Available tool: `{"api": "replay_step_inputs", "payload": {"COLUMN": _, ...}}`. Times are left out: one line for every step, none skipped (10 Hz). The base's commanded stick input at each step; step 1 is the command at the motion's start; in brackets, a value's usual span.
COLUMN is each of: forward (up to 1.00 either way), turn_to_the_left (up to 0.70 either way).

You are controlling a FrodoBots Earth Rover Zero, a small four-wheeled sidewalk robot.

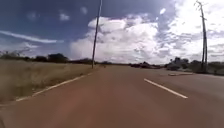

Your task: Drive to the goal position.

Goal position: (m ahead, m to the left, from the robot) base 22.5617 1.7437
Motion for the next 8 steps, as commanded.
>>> {"api": "replay_step_inputs", "payload": {"forward": 1.0, "turn_to_the_left": 0.0}}
{"api": "replay_step_inputs", "payload": {"forward": 1.0, "turn_to_the_left": 0.0}}
{"api": "replay_step_inputs", "payload": {"forward": 1.0, "turn_to_the_left": 0.0}}
{"api": "replay_step_inputs", "payload": {"forward": 1.0, "turn_to_the_left": 0.0}}
{"api": "replay_step_inputs", "payload": {"forward": 1.0, "turn_to_the_left": 0.0}}
{"api": "replay_step_inputs", "payload": {"forward": 1.0, "turn_to_the_left": 0.0}}
{"api": "replay_step_inputs", "payload": {"forward": 1.0, "turn_to_the_left": 0.0}}
{"api": "replay_step_inputs", "payload": {"forward": 1.0, "turn_to_the_left": 0.0}}
